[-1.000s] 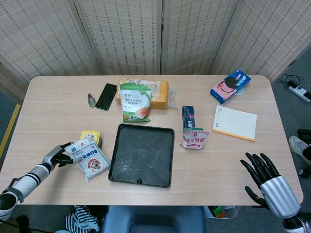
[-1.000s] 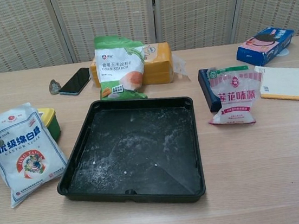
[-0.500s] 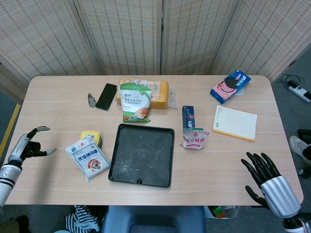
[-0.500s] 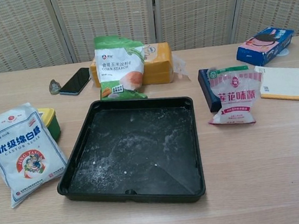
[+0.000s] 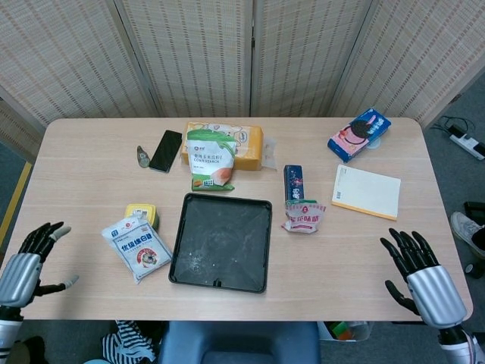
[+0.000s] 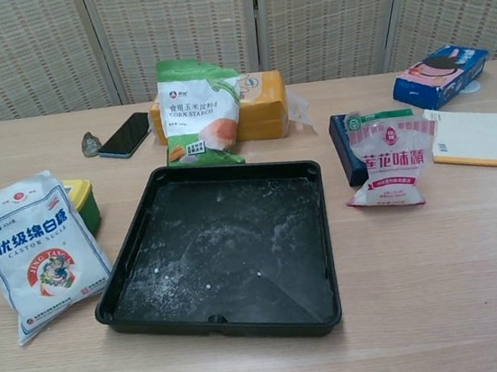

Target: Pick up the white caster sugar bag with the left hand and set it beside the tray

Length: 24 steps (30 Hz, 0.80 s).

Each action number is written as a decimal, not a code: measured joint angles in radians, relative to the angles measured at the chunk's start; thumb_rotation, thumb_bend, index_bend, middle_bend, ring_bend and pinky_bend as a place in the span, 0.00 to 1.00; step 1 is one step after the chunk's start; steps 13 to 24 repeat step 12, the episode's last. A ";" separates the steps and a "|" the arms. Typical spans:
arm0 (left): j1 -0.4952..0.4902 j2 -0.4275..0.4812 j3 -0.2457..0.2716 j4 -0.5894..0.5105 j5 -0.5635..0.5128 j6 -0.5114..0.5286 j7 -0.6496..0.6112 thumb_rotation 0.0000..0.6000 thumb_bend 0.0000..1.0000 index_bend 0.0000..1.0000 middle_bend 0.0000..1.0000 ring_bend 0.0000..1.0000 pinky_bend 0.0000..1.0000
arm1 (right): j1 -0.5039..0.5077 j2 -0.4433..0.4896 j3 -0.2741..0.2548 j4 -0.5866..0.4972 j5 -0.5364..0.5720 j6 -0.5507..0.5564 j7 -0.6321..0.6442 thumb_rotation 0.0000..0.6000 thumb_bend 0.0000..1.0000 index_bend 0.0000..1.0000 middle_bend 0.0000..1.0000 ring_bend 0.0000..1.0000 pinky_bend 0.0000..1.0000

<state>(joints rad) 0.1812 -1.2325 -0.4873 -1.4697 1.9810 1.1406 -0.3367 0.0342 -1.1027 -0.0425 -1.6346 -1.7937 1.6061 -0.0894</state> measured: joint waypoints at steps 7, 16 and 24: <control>0.027 0.000 0.124 0.000 -0.036 0.051 0.286 1.00 0.17 0.09 0.02 0.00 0.00 | -0.006 -0.027 0.029 -0.017 0.053 -0.007 -0.079 1.00 0.35 0.00 0.00 0.00 0.00; 0.020 0.006 0.183 -0.050 -0.138 0.041 0.442 1.00 0.17 0.09 0.02 0.00 0.00 | -0.004 -0.020 0.020 -0.019 0.046 -0.020 -0.067 1.00 0.35 0.00 0.00 0.00 0.00; 0.020 0.006 0.183 -0.050 -0.138 0.041 0.442 1.00 0.17 0.09 0.02 0.00 0.00 | -0.004 -0.020 0.020 -0.019 0.046 -0.020 -0.067 1.00 0.35 0.00 0.00 0.00 0.00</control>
